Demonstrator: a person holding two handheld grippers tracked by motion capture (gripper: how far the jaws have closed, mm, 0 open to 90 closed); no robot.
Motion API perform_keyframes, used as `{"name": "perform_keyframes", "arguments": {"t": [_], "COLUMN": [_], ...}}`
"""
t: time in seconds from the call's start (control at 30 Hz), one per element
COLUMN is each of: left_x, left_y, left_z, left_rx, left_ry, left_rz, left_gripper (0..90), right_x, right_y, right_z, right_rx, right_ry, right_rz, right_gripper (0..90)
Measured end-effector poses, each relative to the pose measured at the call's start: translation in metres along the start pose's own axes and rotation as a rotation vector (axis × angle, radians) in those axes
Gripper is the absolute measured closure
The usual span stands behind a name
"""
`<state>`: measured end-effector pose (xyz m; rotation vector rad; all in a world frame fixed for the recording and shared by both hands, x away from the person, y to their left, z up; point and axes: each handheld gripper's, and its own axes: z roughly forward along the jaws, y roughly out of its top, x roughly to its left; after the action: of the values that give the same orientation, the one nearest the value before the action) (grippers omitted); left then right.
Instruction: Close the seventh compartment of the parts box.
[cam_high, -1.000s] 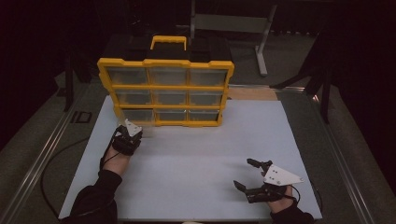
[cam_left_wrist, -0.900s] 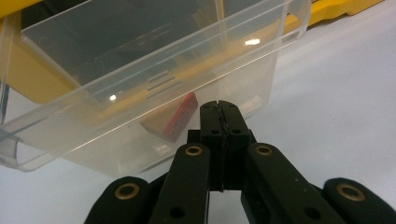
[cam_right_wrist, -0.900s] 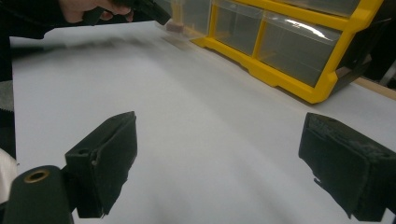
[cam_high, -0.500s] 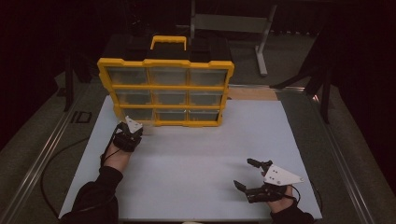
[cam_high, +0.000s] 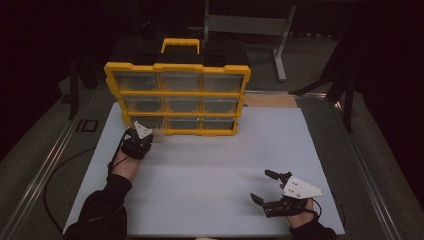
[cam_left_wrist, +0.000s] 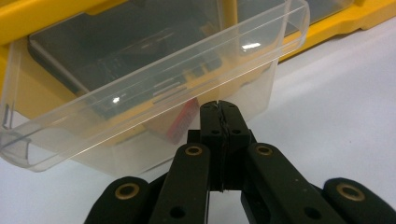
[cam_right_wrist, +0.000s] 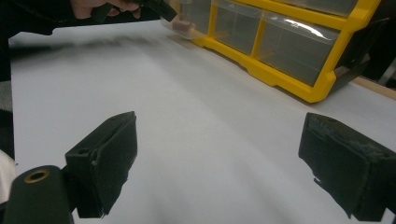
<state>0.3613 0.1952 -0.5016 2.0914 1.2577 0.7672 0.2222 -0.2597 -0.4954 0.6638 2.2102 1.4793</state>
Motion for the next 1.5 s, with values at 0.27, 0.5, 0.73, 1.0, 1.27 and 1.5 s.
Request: {"name": "perform_keyframes", "arguments": {"t": [0.27, 0.5, 0.73, 1.0, 1.27, 1.5], "left_x": [0.002, 0.003, 0.004, 0.007, 0.009, 0.011], "left_y": [0.003, 0.005, 0.007, 0.011, 0.012, 0.014], "left_z": [0.002, 0.006, 0.007, 0.009, 0.013, 0.016], "left_rx": [0.004, 0.006, 0.01, 0.011, 0.014, 0.015], "left_ry": [0.004, 0.004, 0.007, 0.012, 0.018, 0.016], "left_rz": [0.007, 0.005, 0.009, 0.015, 0.011, 0.004], "left_gripper": [89.8, 89.7, 89.8, 89.8, 89.8, 89.8], "right_x": [0.0, 0.0, 0.0, 0.0, -0.001, -0.001], "right_y": [0.0, 0.0, 0.0, 0.0, 0.0, 0.0], "right_z": [0.0, 0.0, 0.0, 0.0, 0.0, 0.0], "right_rx": [0.0, 0.001, 0.001, 0.0, 0.003, 0.004], "right_ry": [-0.002, -0.003, -0.003, -0.003, -0.006, -0.007], "right_rz": [0.001, 0.002, 0.003, 0.0, 0.005, 0.004], "right_gripper": [11.6, 11.6, 11.6, 11.6, 11.6, 11.6]}}
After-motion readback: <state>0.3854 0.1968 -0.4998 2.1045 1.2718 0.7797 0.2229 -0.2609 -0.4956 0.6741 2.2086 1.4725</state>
